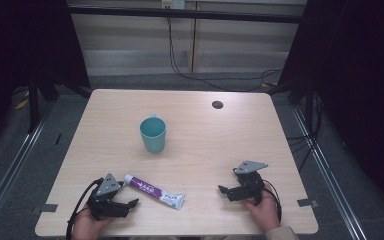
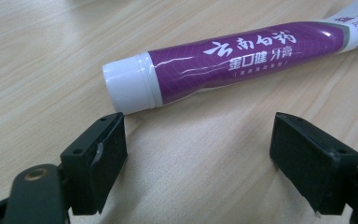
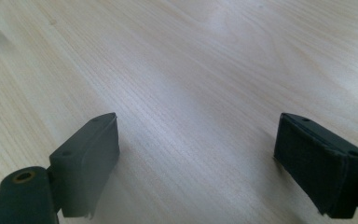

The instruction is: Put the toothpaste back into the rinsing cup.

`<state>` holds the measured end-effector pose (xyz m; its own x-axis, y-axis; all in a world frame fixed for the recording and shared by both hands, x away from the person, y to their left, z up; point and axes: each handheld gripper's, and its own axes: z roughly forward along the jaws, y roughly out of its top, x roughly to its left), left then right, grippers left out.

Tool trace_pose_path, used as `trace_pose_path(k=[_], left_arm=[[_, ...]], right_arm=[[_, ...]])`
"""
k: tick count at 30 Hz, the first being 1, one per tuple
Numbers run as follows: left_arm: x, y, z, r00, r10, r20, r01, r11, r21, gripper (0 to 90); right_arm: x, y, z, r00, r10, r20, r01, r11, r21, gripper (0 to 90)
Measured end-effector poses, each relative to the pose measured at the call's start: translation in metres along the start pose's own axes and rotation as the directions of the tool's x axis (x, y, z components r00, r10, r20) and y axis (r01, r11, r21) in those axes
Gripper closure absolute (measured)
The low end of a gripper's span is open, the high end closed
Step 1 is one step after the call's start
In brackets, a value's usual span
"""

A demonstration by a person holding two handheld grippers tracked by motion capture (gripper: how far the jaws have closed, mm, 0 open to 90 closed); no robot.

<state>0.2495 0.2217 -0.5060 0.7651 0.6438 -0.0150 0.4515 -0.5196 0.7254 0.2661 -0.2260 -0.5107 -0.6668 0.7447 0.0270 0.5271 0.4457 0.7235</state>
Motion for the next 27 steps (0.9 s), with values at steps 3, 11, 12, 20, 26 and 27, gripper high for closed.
trace_pose_path(k=[3,11,12,20,26,27], left_arm=[[0.0,0.0,0.0,1.0,-0.002,0.002,0.002,1.0,0.001,17.4],[0.002,0.007,-0.004,0.9981,-0.009,0.061,0.005,0.9977,0.067,17.8],[0.003,0.009,-0.006,0.9974,-0.003,0.072,-0.003,0.9967,0.081,18.5],[0.005,0.045,-0.02,0.9892,0.099,0.108,-0.111,0.9883,0.105,18.9],[0.001,0.064,-0.004,0.9687,0.181,0.17,-0.211,0.9607,0.18,19.5],[-0.001,0.068,0.002,0.9658,0.19,0.176,-0.223,0.9557,0.192,19.7]], right_arm=[[0.0,0.0,0.0,1.0,0.0,0.0,0.0,1.0,0.0,13.1],[0.0,0.0,0.0,1.0,0.001,-0.001,-0.001,1.0,0.0,13.1],[0.0,0.0,0.0,1.0,0.002,-0.001,-0.002,1.0,0.001,13.1],[0.0,0.0,0.0,1.0,0.002,0.0,-0.002,1.0,0.002,13.1],[0.0,0.0,0.0,1.0,0.003,-0.001,-0.003,1.0,0.002,13.1],[0.0,0.0,0.0,1.0,0.003,-0.002,-0.003,1.0,0.001,13.1]])
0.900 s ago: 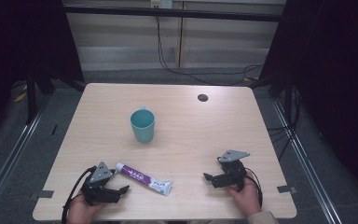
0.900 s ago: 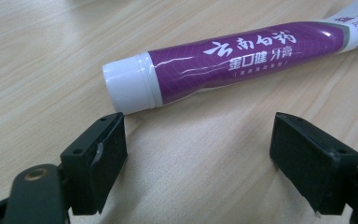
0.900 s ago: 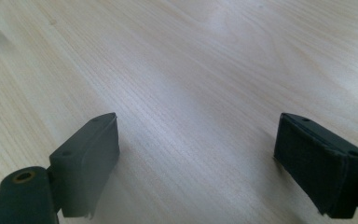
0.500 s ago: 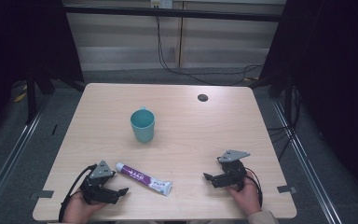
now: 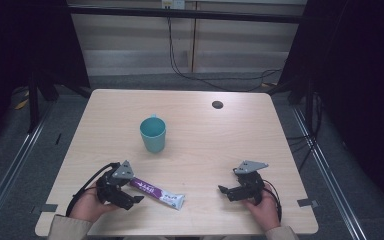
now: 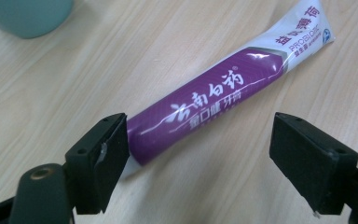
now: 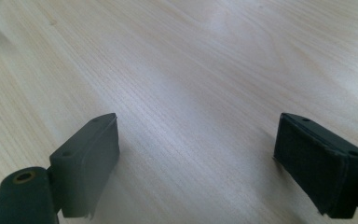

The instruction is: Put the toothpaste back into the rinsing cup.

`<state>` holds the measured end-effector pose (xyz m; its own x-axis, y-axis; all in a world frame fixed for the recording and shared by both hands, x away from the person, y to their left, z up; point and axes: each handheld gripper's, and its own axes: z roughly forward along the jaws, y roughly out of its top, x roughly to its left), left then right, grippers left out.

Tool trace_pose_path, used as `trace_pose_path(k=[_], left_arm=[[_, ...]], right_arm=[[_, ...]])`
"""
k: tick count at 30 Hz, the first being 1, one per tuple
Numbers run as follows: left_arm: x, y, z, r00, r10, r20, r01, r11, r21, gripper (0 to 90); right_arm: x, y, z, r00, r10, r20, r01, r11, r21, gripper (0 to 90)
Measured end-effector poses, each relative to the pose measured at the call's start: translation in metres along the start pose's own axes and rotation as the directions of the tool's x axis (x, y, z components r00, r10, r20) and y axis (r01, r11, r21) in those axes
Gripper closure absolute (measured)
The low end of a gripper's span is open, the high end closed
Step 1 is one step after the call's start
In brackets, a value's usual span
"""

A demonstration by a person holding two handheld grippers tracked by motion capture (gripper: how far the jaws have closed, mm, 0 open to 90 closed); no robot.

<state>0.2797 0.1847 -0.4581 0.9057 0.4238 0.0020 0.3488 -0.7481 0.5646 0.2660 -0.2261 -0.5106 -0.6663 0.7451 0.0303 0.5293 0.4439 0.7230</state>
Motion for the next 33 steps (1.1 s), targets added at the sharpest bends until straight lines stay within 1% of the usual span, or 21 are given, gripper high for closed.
trace_pose_path(k=[2,3,5,6,7,9,11,13,14,15,18,21,22,24,25,27,28,29,31,32,33], left_arm=[[0.0,0.005,0.003,0.9998,0.019,0.004,-0.019,0.9998,-0.005,19.7],[0.0,0.005,0.003,0.9998,0.019,0.004,-0.019,0.9998,-0.005,19.7],[0.001,0.01,0.006,0.999,0.04,0.021,-0.04,0.9992,0.003,19.7],[0.0,0.015,0.01,0.9985,0.041,0.036,-0.041,0.999,0.014,19.7],[0.0,0.015,0.01,0.9985,0.041,0.036,-0.041,0.999,0.014,19.7],[-0.002,0.021,0.016,0.997,0.053,0.056,-0.054,0.9984,0.019,19.7],[-0.004,0.022,0.018,0.9968,0.059,0.054,-0.06,0.9981,0.017,19.8],[-0.006,0.025,0.023,0.9955,0.069,0.065,-0.071,0.9969,0.034,19.8],[-0.006,0.025,0.023,0.9955,0.069,0.065,-0.071,0.9969,0.034,19.8],[-0.006,0.026,0.027,0.9951,0.068,0.071,-0.071,0.9966,0.042,19.8],[-0.007,0.027,0.029,0.9934,0.09,0.071,-0.094,0.9939,0.057,19.6],[-0.008,0.029,0.033,0.9921,0.097,0.08,-0.101,0.9937,0.049,19.9],[-0.008,0.03,0.035,0.9916,0.098,0.085,-0.102,0.9933,0.054,19.9],[-0.009,0.032,0.039,0.9895,0.117,0.086,-0.123,0.9896,0.074,19.9],[-0.009,0.032,0.039,0.9895,0.117,0.086,-0.123,0.9896,0.074,19.4],[-0.008,0.034,0.043,0.9871,0.115,0.112,-0.123,0.9899,0.07,18.7],[-0.008,0.034,0.043,0.9871,0.115,0.112,-0.123,0.9899,0.07,18.7],[-0.009,0.036,0.045,0.986,0.111,0.124,-0.121,0.9898,0.075,19.6],[-0.009,0.037,0.046,0.9847,0.114,0.131,-0.125,0.9891,0.077,21.0],[-0.01,0.039,0.047,0.9831,0.127,0.131,-0.139,0.9872,0.079,21.1],[-0.011,0.04,0.047,0.9831,0.128,0.131,-0.138,0.9874,0.076,21.3]], right_arm=[[0.0,0.0,0.0,1.0,0.0,0.001,0.0,1.0,0.001,13.1],[0.0,0.0,0.0,1.0,0.0,0.001,0.0,1.0,0.001,13.1],[0.0,0.0,0.0,1.0,-0.001,0.002,0.001,1.0,0.002,13.1],[0.0,0.0,0.0,1.0,-0.001,0.002,0.001,1.0,0.002,13.1],[0.0,0.0,0.0,1.0,-0.001,0.002,0.001,1.0,0.002,13.1],[0.0,0.0,0.0,1.0,0.0,0.0,0.0,1.0,0.0,13.1],[0.0,0.0,0.0,1.0,0.0,0.002,0.0,1.0,0.002,13.1],[0.0,0.0,0.0,1.0,0.0,0.002,0.0,1.0,0.001,13.1],[0.0,0.0,0.0,1.0,0.0,0.002,0.0,1.0,0.001,13.1],[0.0,0.0,0.0,1.0,0.0,0.001,0.0,1.0,0.001,13.1],[0.0,0.0,0.0,1.0,0.0,0.0,0.0,1.0,0.0,13.1],[0.0,0.0,0.0,1.0,0.0,0.0,0.0,1.0,0.0,13.1],[0.0,0.0,0.0,1.0,-0.001,0.002,0.001,1.0,0.002,13.1],[0.0,0.0,0.0,1.0,-0.001,0.0,0.001,1.0,0.0,13.1],[0.0,0.0,0.0,1.0,-0.001,0.0,0.001,1.0,0.0,13.1],[0.0,0.0,0.0,1.0,-0.001,0.002,0.001,1.0,0.002,13.1],[0.0,0.0,0.0,1.0,-0.001,0.002,0.001,1.0,0.002,13.1],[0.0,0.0,0.0,1.0,-0.001,0.002,0.001,1.0,0.002,13.1],[0.0,0.0,0.0,1.0,0.0,0.002,0.0,1.0,0.002,13.1],[0.0,0.0,0.0,1.0,0.0,0.002,0.0,1.0,0.001,13.1],[0.0,0.0,0.0,1.0,0.0,0.002,0.0,1.0,0.001,13.1]])
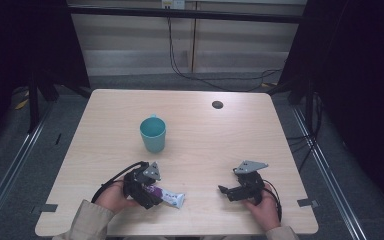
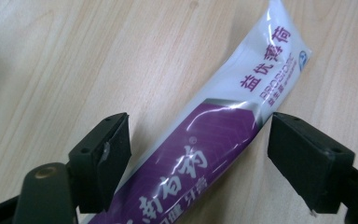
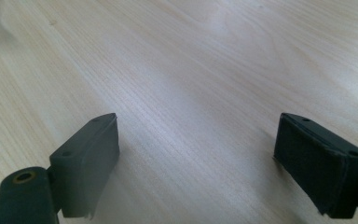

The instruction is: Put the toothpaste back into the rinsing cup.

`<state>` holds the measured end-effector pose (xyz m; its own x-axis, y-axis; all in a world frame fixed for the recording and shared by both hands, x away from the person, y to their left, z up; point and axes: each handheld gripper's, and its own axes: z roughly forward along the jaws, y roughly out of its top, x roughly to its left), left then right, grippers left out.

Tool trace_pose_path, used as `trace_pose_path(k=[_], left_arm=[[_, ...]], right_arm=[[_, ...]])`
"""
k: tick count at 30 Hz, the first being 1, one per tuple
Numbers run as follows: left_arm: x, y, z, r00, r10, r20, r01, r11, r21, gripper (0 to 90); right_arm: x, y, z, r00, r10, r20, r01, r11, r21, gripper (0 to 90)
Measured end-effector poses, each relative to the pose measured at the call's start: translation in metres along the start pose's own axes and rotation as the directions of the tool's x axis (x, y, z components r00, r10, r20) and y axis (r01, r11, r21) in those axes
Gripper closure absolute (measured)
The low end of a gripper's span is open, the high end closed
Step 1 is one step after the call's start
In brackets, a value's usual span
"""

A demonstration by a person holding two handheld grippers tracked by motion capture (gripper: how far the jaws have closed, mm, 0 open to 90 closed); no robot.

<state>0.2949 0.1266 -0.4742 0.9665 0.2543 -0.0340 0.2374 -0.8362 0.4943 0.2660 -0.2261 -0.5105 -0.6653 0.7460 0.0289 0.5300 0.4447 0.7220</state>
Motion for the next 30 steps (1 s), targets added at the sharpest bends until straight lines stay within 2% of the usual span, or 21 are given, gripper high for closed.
trace_pose_path(k=[2,8,15,22,30], left_arm=[[0.0,0.002,0.001,0.9999,0.006,0.013,-0.007,1.0,0.006,22.9],[-0.002,0.002,0.003,0.9997,0.019,0.014,-0.019,0.9997,0.013,26.1],[-0.004,0.005,0.004,0.999,0.045,-0.002,-0.045,0.9985,0.03,28.9],[-0.004,0.006,0.006,0.999,0.043,-0.013,-0.043,0.9983,0.04,31.6],[-0.005,0.011,0.007,0.9973,0.064,-0.037,-0.062,0.9966,0.054,37.6]], right_arm=[[0.0,0.0,0.0,1.0,0.0,-0.002,0.0,1.0,-0.001,13.1],[0.0,0.0,0.0,1.0,0.0,-0.002,0.0,1.0,-0.001,13.1],[0.0,0.0,0.0,1.0,0.0,-0.002,0.0,1.0,-0.001,13.1],[0.0,0.0,0.0,1.0,0.0,-0.002,0.0,1.0,-0.001,13.1],[0.0,0.0,0.0,1.0,0.001,-0.002,-0.001,1.0,-0.001,13.1]])
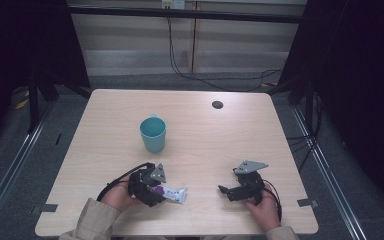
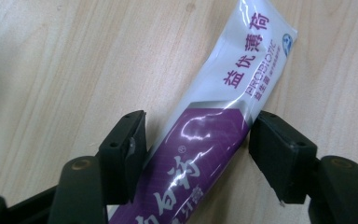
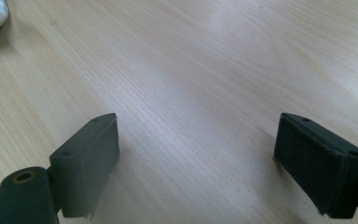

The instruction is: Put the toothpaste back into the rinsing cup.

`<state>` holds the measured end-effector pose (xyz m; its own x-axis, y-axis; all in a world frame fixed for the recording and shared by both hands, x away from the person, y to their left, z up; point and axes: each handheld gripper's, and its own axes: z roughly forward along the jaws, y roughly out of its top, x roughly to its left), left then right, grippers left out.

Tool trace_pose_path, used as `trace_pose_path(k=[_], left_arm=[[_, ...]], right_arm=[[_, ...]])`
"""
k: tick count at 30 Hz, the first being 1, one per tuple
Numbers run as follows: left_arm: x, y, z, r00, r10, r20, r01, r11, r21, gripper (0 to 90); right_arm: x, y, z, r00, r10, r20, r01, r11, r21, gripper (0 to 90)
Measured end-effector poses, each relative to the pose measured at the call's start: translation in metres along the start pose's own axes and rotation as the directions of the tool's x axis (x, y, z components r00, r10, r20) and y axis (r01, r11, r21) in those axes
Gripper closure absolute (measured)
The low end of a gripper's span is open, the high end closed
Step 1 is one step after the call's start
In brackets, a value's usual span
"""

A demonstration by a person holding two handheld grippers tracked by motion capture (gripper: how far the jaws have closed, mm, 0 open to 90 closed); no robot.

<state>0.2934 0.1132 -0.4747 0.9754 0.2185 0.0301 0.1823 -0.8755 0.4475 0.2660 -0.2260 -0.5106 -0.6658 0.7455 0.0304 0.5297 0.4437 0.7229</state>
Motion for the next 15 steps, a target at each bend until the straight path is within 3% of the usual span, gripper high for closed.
trace_pose_path(k=[11,15], left_arm=[[0.0003,0.005,0.0,1.0,-0.004,0.0,0.004,0.9993,0.038,47.2],[0.0017,0.0082,-0.001,0.9997,-0.011,0.02,0.01,0.998,0.062,54.8]], right_arm=[[0.0,0.0,0.0,1.0,-0.001,0.0,0.001,1.0,0.0,13.1],[0.0,0.0,-0.0001,1.0,-0.001,0.002,0.001,1.0,0.001,13.1]])
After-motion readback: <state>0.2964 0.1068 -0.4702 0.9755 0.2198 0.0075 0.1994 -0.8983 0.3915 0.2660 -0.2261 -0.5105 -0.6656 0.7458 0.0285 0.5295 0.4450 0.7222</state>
